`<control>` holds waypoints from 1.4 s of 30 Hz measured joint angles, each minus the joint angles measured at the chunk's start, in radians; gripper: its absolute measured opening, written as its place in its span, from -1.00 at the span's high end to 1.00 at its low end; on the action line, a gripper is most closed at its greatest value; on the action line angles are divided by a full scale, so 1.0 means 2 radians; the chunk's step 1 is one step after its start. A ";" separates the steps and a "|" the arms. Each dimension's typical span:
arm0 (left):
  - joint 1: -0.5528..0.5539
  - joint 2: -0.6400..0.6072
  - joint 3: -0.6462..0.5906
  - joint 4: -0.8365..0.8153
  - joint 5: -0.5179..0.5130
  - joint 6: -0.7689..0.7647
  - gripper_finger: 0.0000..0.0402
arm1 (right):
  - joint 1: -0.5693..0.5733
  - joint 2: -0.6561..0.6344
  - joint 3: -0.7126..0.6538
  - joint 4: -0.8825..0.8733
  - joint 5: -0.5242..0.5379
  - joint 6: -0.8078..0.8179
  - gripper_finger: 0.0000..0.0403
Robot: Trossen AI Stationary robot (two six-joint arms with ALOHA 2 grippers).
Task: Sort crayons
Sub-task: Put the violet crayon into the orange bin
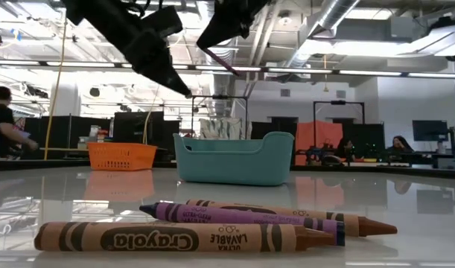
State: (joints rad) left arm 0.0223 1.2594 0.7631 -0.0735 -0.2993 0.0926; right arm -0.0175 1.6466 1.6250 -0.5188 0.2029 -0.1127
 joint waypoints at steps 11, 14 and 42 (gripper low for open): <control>0.121 -0.095 -0.112 0.223 0.122 -0.025 0.33 | -0.070 -0.005 0.000 0.098 -0.116 -0.052 1.00; 0.138 -0.117 -0.164 0.318 0.126 -0.040 0.33 | -0.077 -0.013 0.000 0.115 -0.129 -0.064 1.00; 0.124 -0.122 -0.176 0.474 0.226 -0.071 0.33 | -0.072 -0.011 0.000 0.242 -0.196 -0.070 1.00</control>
State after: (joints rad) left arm 0.2700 1.0157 0.4114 0.8741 0.1535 -0.0502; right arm -0.1625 1.6245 1.6253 -0.0350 -0.1890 -0.2520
